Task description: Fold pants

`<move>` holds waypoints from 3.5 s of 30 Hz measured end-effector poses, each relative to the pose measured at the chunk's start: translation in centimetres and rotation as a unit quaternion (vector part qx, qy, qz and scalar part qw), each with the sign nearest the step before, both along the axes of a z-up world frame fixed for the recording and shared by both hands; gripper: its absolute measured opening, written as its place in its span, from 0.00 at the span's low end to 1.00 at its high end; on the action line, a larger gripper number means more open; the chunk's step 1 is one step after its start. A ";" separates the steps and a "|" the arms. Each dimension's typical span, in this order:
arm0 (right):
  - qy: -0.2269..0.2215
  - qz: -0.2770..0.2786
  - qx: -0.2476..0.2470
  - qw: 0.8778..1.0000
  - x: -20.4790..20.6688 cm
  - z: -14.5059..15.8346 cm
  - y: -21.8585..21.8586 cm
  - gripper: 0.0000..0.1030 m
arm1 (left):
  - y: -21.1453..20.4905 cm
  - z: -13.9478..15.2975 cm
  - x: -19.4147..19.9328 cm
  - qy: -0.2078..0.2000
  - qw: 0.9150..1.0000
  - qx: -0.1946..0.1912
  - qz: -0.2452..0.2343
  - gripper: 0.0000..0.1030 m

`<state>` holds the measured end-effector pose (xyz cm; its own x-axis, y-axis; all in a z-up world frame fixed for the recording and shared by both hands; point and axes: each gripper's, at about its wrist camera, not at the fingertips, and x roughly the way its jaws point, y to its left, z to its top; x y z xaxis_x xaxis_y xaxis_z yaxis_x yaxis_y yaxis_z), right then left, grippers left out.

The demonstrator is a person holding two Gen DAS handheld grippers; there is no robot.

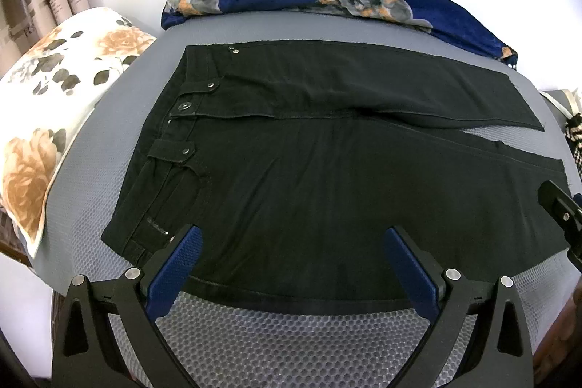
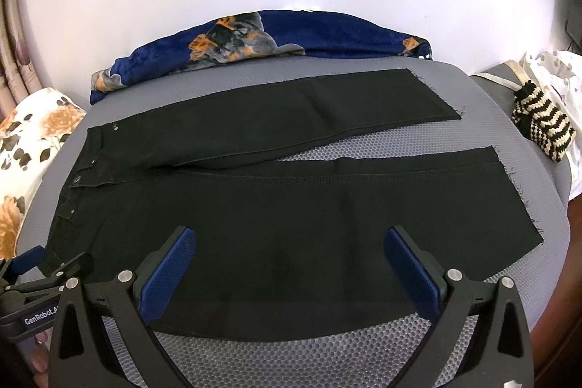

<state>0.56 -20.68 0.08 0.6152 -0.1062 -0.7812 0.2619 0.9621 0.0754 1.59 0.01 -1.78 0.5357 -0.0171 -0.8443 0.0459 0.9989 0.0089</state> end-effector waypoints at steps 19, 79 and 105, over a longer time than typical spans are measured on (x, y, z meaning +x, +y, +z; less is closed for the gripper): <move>0.006 0.007 -0.006 1.000 0.6 0.2 0.4 1.00 | 0.0 -0.2 0.4 0.001 1.000 -0.004 -0.001 0.97; 0.061 0.142 0.093 0.984 24.3 -4.7 -0.4 1.00 | 21.5 -8.0 34.3 0.103 0.904 -0.415 -0.010 0.30; 0.214 0.546 0.096 0.805 40.9 -9.0 1.6 0.86 | 20.0 0.9 26.6 -0.056 0.881 -0.459 -0.098 0.07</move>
